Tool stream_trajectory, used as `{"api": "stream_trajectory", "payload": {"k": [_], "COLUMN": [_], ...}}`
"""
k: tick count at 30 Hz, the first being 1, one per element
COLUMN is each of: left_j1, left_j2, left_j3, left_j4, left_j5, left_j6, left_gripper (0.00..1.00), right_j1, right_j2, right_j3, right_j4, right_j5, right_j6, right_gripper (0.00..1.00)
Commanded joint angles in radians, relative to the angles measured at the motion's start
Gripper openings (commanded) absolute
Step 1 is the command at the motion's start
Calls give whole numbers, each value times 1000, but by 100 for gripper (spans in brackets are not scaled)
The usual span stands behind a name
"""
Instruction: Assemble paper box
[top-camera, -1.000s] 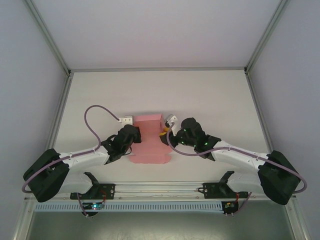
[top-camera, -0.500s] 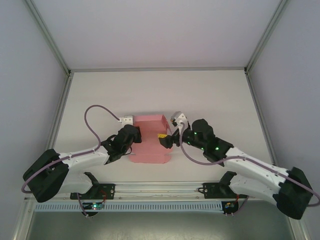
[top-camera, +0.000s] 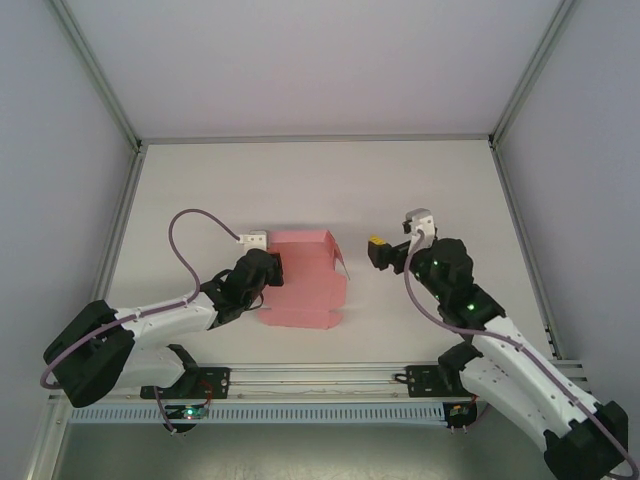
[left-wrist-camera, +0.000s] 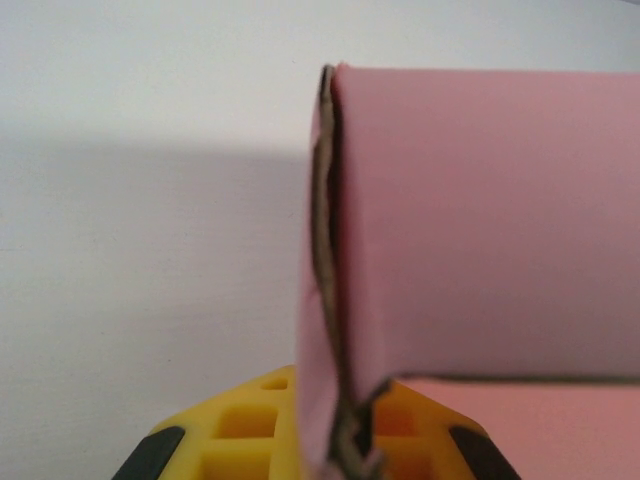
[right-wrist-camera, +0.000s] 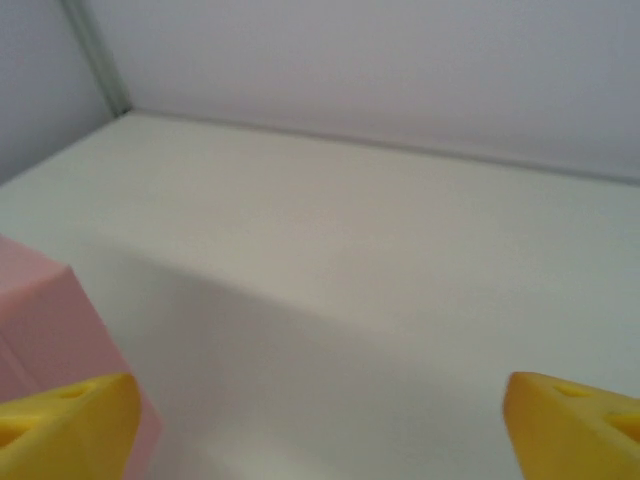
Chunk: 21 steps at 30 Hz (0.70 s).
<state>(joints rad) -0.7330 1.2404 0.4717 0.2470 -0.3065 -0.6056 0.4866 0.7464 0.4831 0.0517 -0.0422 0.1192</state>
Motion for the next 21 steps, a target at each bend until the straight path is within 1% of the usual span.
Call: {"api": "stream_trajectory", "payload": {"k": [1,2,5,8,11,16,21], "left_j1": [-12,-13,-12,-12,-13,-12,-12], "left_j2": [-24,-25,-29,-30,-28,-26,-24], "left_j3": [11,12,13,15,16,18,19], "left_j4": [22,21,22,19,19,18,17], "left_j5": [0,2,9,11,11,10,18], "left_j6": [23,24,27,27,28,29,29], "left_gripper": [0,0,0,0,0,0,0], "right_j1": [0,2,17,38,61,99,130], "right_j2": [89,118,199,257,293,345,404], "right_j3": [37,48,79,101,103,131,156], "right_j4": [-12,-11,0,14,59,62,64], "right_j5": [-208,-245,-292,-340,-391,-443,-430], "right_j6": [-38,-54,-80,-104,-130,-168,-181], "right_gripper": [84,82,75,71,71,70,69]}}
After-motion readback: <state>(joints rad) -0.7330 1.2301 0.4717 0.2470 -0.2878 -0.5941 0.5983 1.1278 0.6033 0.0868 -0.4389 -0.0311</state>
